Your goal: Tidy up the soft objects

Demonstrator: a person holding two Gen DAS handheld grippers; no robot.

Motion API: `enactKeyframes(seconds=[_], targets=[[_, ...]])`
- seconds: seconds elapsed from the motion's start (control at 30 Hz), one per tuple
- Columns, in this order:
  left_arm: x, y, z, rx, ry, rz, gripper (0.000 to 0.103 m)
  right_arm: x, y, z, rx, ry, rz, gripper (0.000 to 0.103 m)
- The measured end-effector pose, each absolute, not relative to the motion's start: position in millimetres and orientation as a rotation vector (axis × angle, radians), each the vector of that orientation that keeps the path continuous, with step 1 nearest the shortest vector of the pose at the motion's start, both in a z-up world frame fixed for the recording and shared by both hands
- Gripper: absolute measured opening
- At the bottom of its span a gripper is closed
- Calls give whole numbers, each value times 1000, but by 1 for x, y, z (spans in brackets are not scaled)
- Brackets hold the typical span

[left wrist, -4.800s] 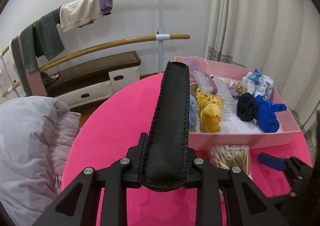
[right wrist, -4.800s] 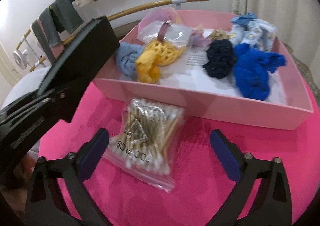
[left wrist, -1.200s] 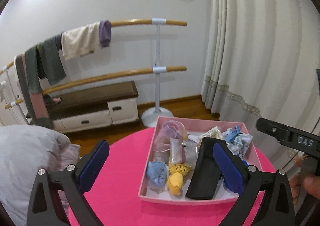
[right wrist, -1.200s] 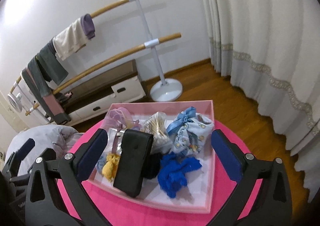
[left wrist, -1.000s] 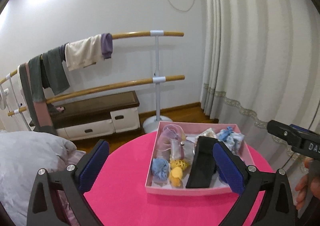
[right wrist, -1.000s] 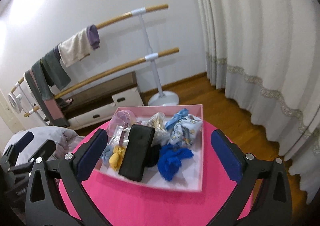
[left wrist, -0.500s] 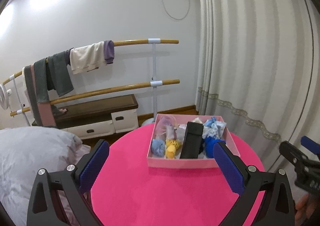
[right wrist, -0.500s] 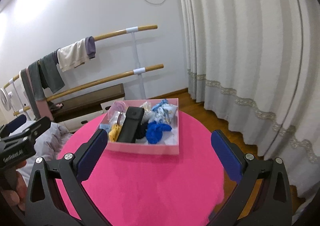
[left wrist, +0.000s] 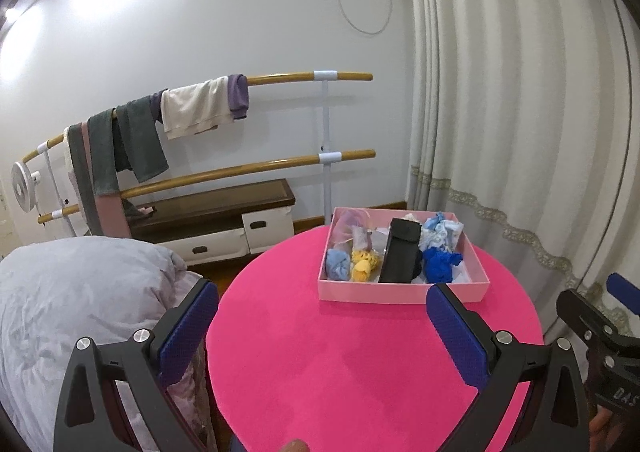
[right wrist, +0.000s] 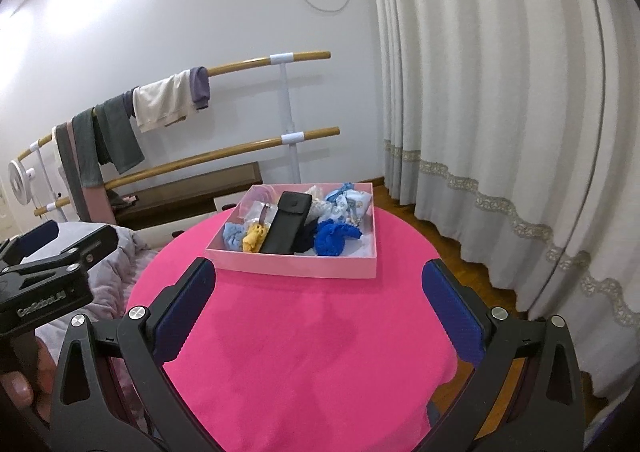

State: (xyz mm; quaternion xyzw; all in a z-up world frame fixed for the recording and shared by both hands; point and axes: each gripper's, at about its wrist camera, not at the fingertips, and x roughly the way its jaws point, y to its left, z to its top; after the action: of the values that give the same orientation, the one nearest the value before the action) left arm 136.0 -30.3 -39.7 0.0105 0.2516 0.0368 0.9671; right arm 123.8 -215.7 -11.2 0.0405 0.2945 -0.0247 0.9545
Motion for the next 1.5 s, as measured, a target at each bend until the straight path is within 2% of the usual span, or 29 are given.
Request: enactKeyframes(seconds=[1.5], targets=[[128, -15, -29, -36, 505, 44, 103, 122, -211, -10, 63, 594, -60, 103]])
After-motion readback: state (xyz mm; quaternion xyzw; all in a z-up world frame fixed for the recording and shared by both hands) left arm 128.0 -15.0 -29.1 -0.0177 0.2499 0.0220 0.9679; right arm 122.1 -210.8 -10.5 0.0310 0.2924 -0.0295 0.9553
